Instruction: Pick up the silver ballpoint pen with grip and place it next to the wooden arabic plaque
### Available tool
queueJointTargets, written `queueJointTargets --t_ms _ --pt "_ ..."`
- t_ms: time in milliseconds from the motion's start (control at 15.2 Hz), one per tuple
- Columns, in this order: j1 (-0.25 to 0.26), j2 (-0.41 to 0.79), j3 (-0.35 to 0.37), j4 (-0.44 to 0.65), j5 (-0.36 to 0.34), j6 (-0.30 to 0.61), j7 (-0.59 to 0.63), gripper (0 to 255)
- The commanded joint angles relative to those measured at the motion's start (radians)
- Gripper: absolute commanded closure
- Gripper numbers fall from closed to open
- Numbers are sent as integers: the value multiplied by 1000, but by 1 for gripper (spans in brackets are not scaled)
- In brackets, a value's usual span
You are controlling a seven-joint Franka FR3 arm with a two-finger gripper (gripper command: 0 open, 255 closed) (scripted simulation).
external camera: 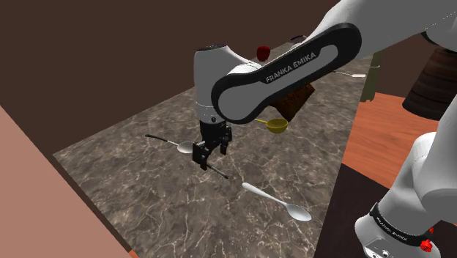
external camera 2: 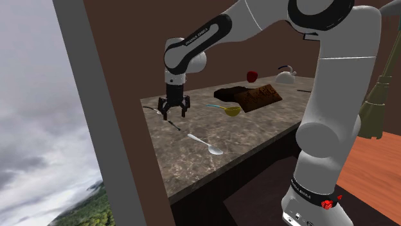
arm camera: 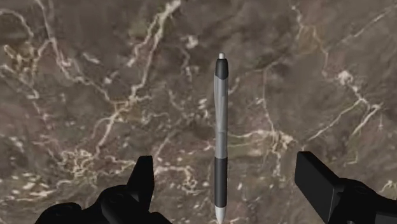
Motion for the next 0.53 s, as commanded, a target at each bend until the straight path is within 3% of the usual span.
queueJointTargets --t_ms 0,462 --pt "3 18 2 -6 -7 24 6 0" --pt "7 44 2 -26 -17 69 14 0"
